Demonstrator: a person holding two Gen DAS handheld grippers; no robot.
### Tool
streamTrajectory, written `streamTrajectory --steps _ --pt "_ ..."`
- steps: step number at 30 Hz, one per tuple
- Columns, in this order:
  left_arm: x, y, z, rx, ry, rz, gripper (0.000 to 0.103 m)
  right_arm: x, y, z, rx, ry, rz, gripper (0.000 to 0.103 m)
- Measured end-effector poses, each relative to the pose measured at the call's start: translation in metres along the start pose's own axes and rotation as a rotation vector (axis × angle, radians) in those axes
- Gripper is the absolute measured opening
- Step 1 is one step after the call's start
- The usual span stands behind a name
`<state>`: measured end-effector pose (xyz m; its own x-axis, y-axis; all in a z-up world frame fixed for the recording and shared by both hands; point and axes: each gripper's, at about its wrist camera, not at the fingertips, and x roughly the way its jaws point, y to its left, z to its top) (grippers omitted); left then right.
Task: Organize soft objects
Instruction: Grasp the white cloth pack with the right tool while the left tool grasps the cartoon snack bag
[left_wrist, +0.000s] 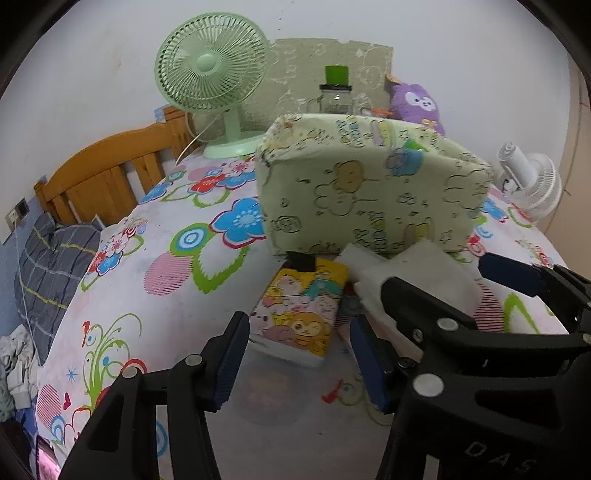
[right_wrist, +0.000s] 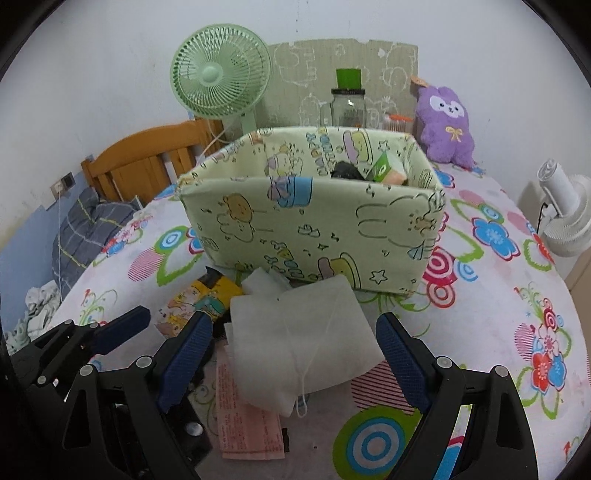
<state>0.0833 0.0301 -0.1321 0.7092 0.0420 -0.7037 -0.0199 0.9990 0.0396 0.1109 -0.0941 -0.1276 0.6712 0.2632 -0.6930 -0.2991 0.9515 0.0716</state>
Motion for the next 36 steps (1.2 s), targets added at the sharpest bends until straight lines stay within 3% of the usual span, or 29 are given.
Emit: streamTrajectory --steps 15,22,28,36 --pt "0.013 -0.003 0.004 0.051 0.001 0.037 0.06 0.026 -0.006 0.003 0.025 0.068 -0.008 0.092" --pt "0.014 -0.007 0.004 0.057 0.003 0.024 0.07 0.027 -0.009 0.002 0.036 0.073 -0.019 0.077" --pt "0.014 -0.009 0.005 0.055 0.006 0.022 0.073 0.026 -0.015 0.002 0.053 0.079 -0.022 0.064" --pt "0.009 -0.008 0.009 0.065 -0.013 0.038 0.077 0.022 -0.014 0.005 0.066 0.067 0.0 0.059"
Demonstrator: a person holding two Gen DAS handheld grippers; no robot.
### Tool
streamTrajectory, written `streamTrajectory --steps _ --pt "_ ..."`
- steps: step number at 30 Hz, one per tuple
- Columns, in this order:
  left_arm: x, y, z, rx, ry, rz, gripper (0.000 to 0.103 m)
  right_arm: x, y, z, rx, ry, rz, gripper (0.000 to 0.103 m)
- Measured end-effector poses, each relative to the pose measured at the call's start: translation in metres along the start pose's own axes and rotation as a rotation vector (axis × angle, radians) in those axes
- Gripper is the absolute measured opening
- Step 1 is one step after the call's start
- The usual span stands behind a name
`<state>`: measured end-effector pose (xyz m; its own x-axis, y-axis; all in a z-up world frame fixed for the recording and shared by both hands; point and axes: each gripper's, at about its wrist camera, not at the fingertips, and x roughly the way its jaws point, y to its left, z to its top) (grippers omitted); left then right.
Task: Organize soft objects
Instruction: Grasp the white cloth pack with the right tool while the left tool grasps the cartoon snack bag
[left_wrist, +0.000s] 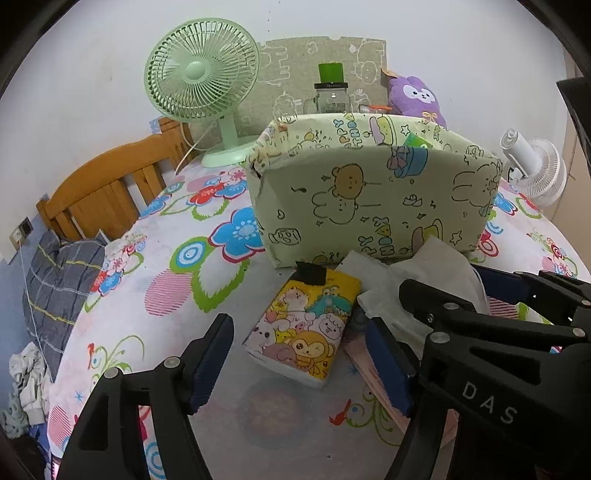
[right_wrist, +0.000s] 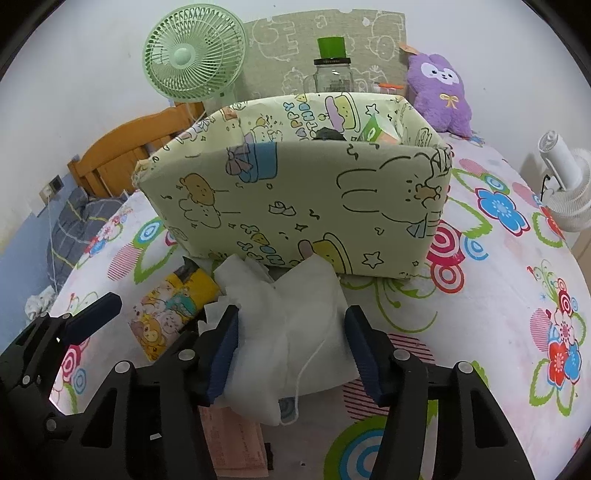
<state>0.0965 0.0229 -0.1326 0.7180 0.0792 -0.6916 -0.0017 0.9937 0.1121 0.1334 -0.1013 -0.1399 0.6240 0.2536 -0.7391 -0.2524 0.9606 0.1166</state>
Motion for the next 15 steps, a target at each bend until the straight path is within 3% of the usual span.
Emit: streamTrajectory --steps 11,12,15 --pt "0.021 0.008 0.006 0.018 0.014 -0.024 0.08 0.003 0.006 0.002 -0.014 0.001 -0.031 0.059" --pt "0.022 0.008 0.006 0.016 0.018 -0.033 0.078 0.003 0.006 0.002 -0.015 0.001 -0.034 0.059" --pt "0.023 0.007 0.006 0.019 0.032 -0.075 0.061 0.003 0.007 0.002 -0.017 0.003 -0.04 0.059"
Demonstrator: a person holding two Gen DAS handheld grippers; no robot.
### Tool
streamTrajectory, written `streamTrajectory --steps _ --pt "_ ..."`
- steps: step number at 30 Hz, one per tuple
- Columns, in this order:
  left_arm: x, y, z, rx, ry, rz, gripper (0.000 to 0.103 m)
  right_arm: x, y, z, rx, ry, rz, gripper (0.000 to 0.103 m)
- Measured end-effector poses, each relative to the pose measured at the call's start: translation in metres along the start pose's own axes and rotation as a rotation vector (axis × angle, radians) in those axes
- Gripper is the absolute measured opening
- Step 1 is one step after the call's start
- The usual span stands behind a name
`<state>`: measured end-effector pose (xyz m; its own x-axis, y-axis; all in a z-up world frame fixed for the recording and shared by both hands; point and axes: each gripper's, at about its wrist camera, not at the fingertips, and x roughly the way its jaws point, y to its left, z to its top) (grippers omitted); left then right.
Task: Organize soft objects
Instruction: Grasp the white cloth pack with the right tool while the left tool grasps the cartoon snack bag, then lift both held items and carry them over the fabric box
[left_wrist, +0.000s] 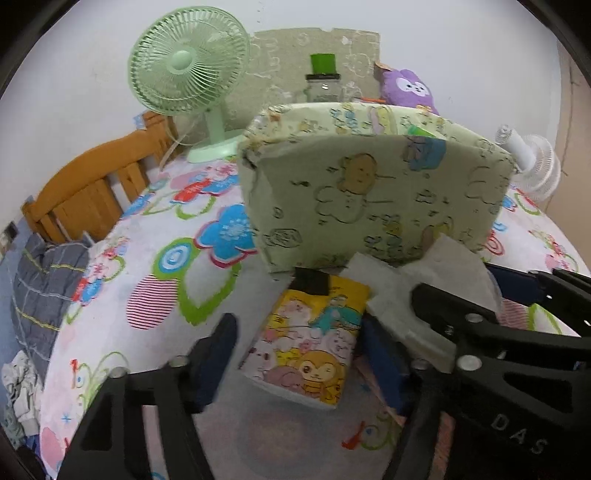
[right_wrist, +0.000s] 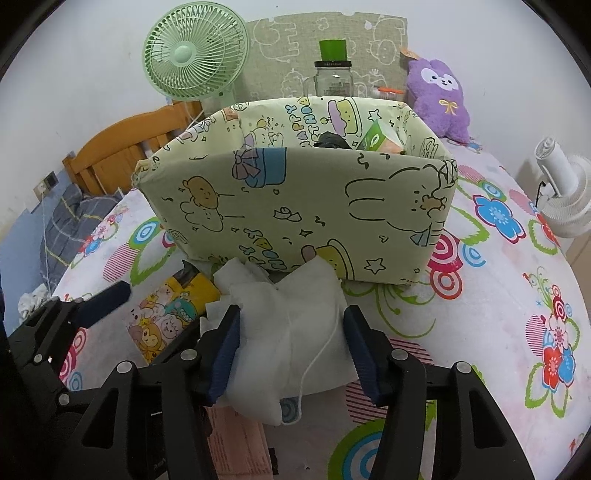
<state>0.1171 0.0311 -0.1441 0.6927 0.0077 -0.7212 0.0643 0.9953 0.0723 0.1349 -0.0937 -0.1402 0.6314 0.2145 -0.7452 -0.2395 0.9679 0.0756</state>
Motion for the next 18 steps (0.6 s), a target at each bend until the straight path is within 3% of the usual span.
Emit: streamTrajectory --steps 4,18 --pt "-0.003 -0.003 -0.001 -0.013 0.004 -0.02 0.051 -0.001 0.001 0.0 -0.001 -0.002 -0.001 0.059" --pt "-0.027 -0.01 -0.001 -0.037 -0.029 -0.014 0.047 -0.021 -0.001 -0.001 0.002 -0.038 0.013 0.055"
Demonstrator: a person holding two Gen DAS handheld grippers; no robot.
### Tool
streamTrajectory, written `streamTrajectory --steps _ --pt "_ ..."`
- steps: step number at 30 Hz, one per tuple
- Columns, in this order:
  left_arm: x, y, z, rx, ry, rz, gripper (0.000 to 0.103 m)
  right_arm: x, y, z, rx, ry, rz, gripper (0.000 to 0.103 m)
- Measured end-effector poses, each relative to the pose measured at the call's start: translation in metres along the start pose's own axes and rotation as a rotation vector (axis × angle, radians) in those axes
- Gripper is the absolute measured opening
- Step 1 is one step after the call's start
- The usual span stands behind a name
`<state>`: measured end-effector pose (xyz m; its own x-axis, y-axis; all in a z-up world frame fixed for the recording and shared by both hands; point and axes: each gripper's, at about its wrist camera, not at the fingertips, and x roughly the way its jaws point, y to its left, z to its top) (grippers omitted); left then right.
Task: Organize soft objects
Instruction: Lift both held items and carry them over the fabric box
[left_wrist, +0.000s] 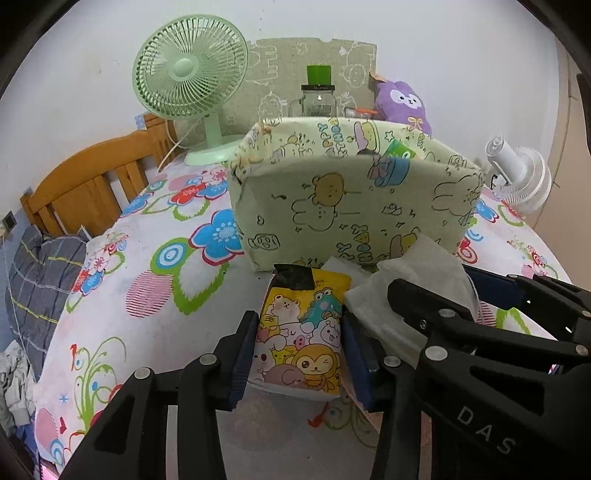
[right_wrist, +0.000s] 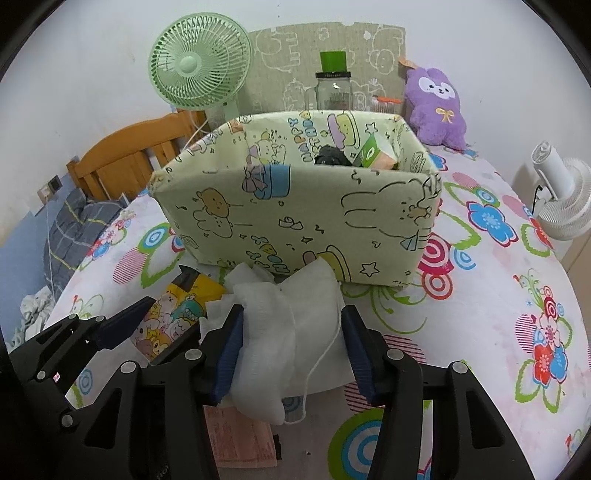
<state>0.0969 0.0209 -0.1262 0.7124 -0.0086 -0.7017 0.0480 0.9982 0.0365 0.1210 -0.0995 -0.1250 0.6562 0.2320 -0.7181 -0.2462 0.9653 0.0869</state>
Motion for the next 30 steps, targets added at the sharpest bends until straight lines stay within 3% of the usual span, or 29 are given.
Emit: streamTrajectory --steps 30 --pt "-0.069 -0.03 0.03 0.008 -0.129 -0.007 0.046 -0.084 -0.014 0.019 0.015 -0.151 -0.041 0.055"
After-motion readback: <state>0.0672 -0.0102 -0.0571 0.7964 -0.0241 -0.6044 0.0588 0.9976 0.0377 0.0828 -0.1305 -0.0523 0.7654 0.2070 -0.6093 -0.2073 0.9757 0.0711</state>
